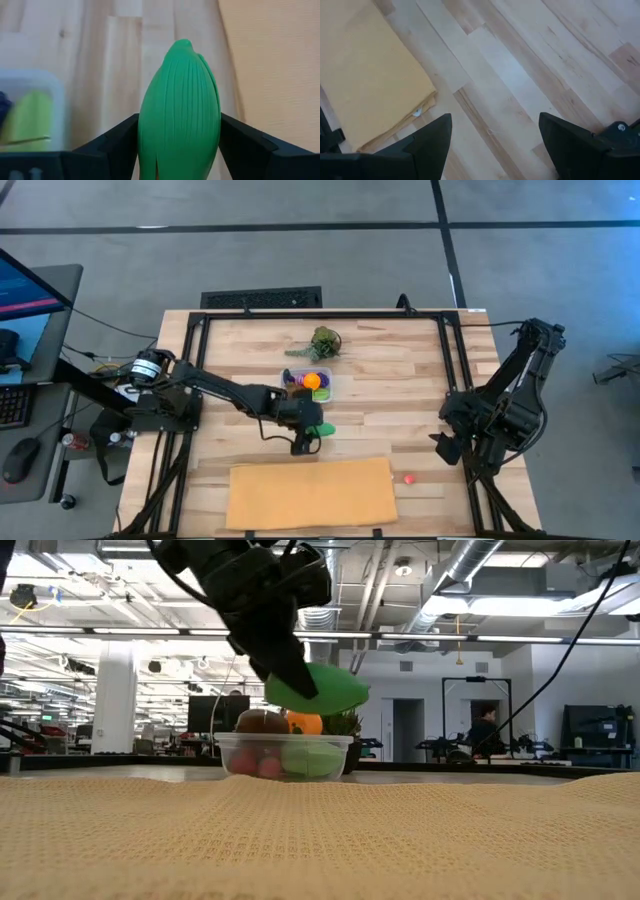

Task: Pick and placing Produce into tupperware
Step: Put the green corn into the transparent bin

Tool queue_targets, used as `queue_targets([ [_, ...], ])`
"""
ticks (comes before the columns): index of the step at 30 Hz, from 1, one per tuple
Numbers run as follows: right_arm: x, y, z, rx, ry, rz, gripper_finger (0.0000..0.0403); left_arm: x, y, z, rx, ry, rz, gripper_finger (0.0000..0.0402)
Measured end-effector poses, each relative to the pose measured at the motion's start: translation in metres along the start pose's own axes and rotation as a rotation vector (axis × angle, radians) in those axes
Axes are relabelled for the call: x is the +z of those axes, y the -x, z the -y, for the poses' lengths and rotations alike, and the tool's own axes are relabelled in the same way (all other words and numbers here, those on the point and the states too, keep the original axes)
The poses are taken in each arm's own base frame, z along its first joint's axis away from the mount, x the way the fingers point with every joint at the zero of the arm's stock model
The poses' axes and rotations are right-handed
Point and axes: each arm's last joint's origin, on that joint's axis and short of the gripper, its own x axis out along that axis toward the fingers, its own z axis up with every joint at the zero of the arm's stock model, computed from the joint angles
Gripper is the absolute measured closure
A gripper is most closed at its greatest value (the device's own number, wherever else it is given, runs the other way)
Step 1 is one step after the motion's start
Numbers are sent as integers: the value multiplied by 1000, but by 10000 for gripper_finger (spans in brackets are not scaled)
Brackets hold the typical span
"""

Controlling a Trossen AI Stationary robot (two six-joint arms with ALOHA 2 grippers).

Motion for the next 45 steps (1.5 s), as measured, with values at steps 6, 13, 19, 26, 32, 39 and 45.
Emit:
queue_targets([
  [6, 0, 0, 1, -5, 3, 12, 112, 11, 7, -12, 31, -8, -34, 166],
  [13, 2, 0, 1, -9, 6, 59, 112, 22, 17, -25, 58, -23, -80, 166],
  [19, 2, 0, 2, -13, 8, 81, 112, 31, 28, -35, 100, -42, -131, 166],
  [26, 2, 0, 2, -15, 9, 82, 112, 37, 41, -49, 167, -61, -201, 166],
  [32, 2, 0, 2, -15, 9, 84, 112, 38, 49, -65, 198, -54, -262, 166],
  [39, 3, 0, 2, -14, 7, 110, 112, 30, 55, -86, 226, -12, -364, 166],
  [45, 3, 0, 2, -15, 8, 110, 112, 23, 60, -103, 245, 34, -433, 166],
])
